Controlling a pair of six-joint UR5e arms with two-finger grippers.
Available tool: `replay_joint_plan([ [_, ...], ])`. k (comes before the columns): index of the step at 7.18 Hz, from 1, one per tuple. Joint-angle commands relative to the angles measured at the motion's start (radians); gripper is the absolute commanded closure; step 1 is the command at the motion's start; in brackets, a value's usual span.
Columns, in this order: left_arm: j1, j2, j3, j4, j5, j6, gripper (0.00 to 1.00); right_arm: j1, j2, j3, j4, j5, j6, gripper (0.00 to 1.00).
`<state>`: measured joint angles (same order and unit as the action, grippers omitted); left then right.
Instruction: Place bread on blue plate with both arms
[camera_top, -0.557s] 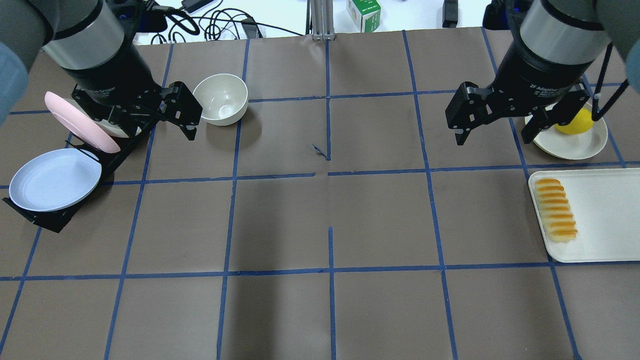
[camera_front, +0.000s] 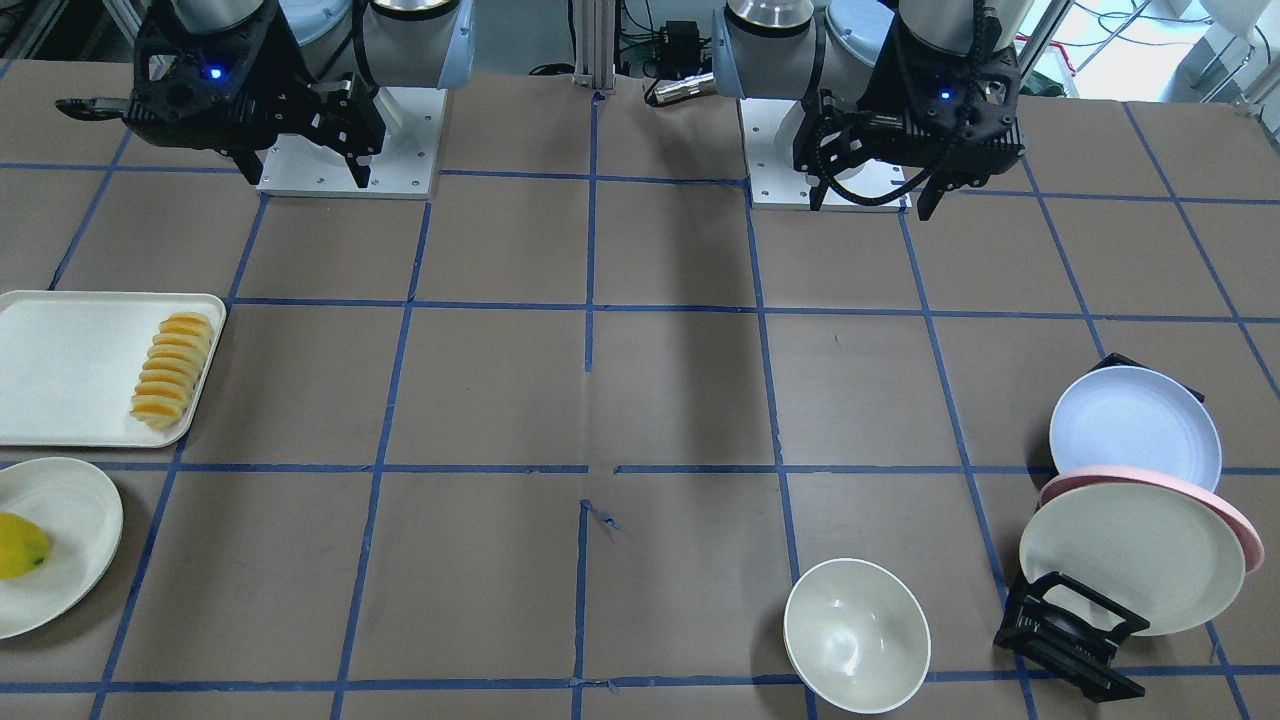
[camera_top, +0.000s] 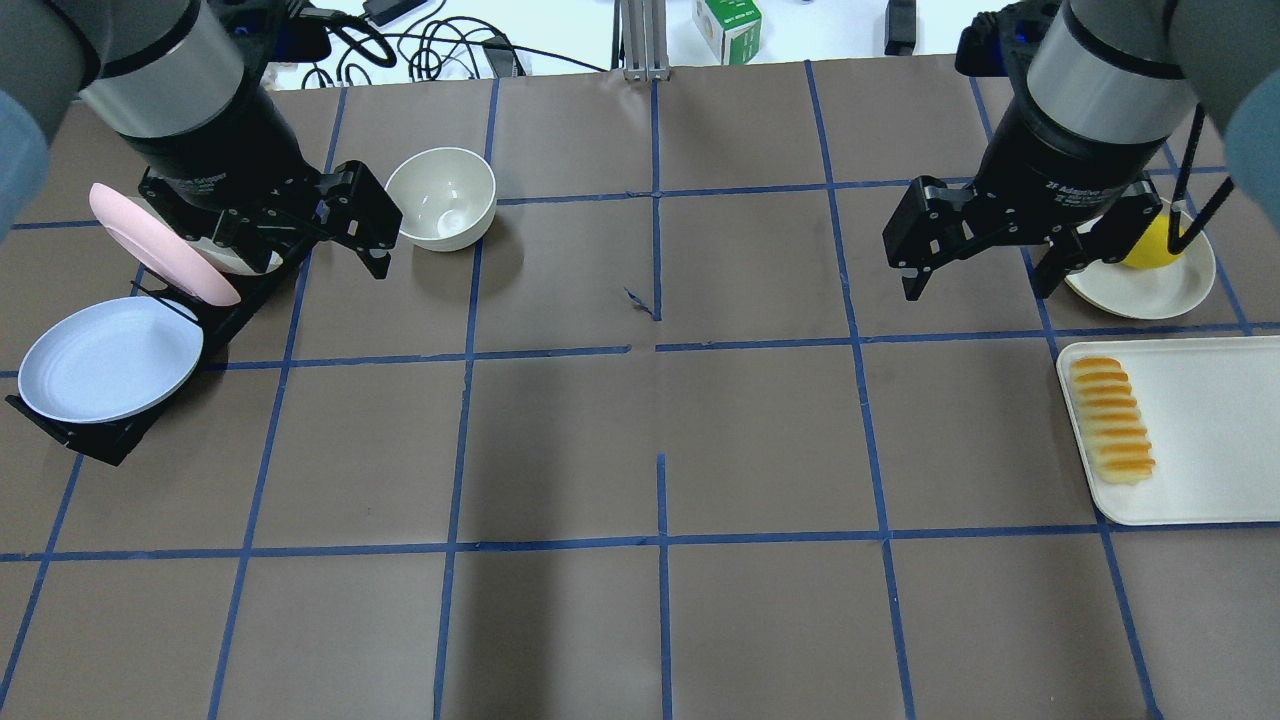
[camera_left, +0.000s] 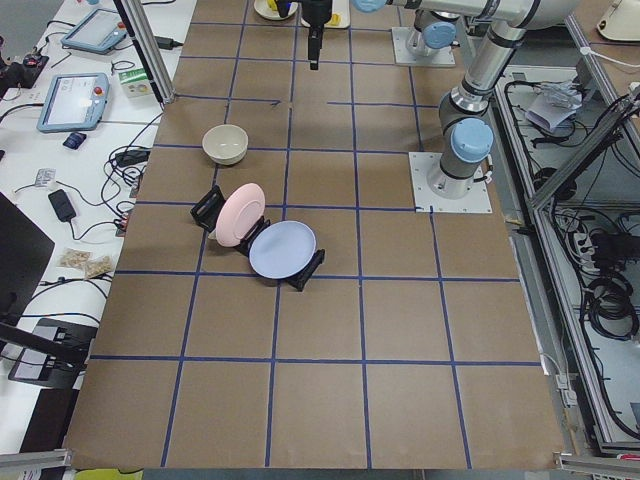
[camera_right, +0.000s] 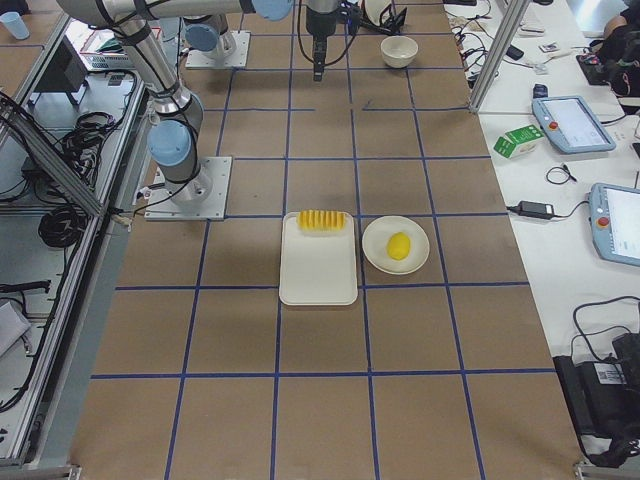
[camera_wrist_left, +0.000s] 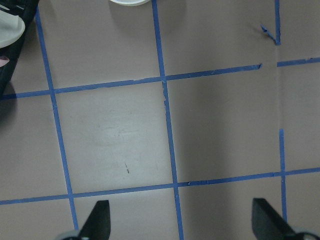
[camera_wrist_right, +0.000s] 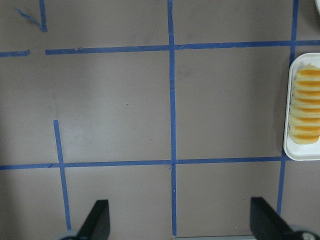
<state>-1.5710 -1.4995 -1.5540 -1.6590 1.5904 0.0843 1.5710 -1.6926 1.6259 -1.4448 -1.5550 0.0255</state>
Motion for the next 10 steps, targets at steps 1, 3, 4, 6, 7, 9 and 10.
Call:
replay_joint_plan([
  [1, 0.172, -0.004, -0.009, -0.005, 0.082, 0.005, 0.00, -0.053, 0.051, 0.024, -0.002, -0.020, -0.015, 0.00],
  [3, 0.431, -0.030, -0.073, 0.016, 0.100, 0.078, 0.00, -0.292, 0.092, 0.080, -0.041, -0.036, -0.197, 0.00],
  [4, 0.541, -0.048, -0.128, 0.077, 0.099, 0.097, 0.00, -0.386, 0.123, 0.119, -0.203, -0.040, -0.358, 0.00],
  [6, 0.694, -0.123, -0.240, 0.329, 0.106, 0.098, 0.00, -0.471, 0.207, 0.184, -0.368, -0.084, -0.470, 0.00],
  [7, 0.747, -0.166, -0.250, 0.385, 0.105, 0.097, 0.00, -0.526, 0.256, 0.204, -0.371, -0.095, -0.499, 0.00],
  [9, 0.799, -0.261, -0.241, 0.444, 0.105, 0.097, 0.00, -0.571, 0.316, 0.221, -0.423, -0.094, -0.506, 0.00],
  [10, 0.807, -0.296, -0.239, 0.561, 0.105, 0.095, 0.00, -0.571, 0.327, 0.239, -0.443, -0.088, -0.501, 0.00],
])
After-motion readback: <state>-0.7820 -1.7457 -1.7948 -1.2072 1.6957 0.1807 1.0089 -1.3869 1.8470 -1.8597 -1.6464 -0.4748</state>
